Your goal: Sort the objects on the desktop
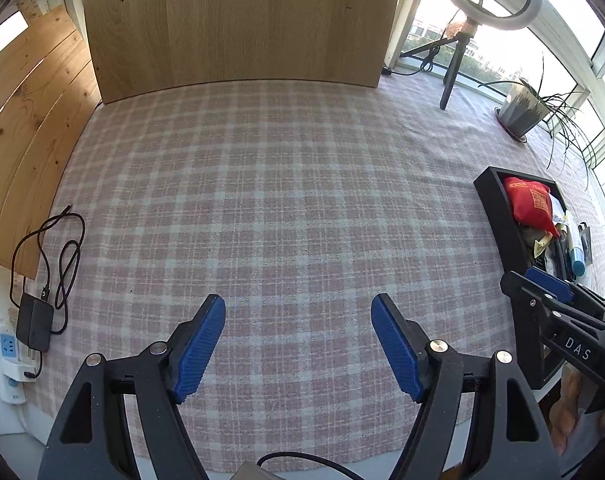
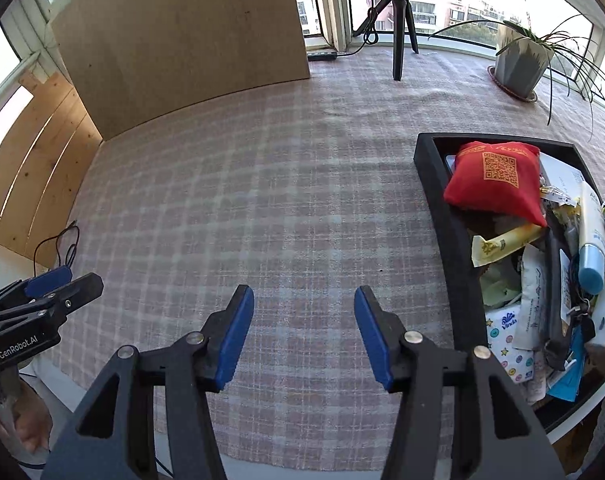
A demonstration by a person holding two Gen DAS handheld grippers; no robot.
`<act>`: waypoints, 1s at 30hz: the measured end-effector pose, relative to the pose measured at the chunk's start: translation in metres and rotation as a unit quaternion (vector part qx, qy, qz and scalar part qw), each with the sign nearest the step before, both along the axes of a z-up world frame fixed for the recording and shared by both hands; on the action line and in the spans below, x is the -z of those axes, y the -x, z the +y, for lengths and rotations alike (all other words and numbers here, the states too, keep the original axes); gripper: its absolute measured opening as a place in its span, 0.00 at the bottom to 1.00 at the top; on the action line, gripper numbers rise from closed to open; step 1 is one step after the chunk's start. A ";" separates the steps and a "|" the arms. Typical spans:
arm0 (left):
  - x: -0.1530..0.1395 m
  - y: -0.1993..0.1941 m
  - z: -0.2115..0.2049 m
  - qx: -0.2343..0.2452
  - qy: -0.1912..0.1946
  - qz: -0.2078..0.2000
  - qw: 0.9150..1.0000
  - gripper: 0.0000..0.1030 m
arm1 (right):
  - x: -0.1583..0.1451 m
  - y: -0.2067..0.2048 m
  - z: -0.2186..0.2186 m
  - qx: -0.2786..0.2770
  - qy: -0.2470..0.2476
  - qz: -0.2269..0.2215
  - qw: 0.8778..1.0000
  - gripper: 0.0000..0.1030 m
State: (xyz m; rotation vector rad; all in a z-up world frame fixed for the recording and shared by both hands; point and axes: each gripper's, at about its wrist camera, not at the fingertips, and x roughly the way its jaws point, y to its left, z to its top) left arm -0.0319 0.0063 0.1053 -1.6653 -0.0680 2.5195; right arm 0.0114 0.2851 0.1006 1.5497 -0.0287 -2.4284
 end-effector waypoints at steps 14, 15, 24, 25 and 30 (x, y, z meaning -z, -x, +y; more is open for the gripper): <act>0.005 -0.007 -0.027 -0.023 -0.008 -0.010 1.000 0.73 | 0.007 -0.012 -0.050 -0.029 0.010 -0.009 0.999 0.52; 0.004 -0.007 -0.028 -0.023 -0.008 -0.010 1.000 0.73 | 0.007 -0.012 -0.052 -0.031 0.010 -0.010 0.999 0.53; 0.003 -0.007 -0.038 -0.040 -0.015 -0.009 0.999 0.73 | 0.008 -0.010 -0.064 -0.037 0.015 -0.015 0.999 0.53; 0.003 -0.006 -0.039 -0.041 -0.018 -0.009 0.999 0.73 | 0.009 -0.010 -0.064 -0.038 0.015 -0.016 0.999 0.54; 0.006 -0.004 -0.038 -0.039 -0.017 -0.008 0.999 0.73 | 0.013 -0.007 -0.065 -0.034 0.013 -0.021 0.999 0.55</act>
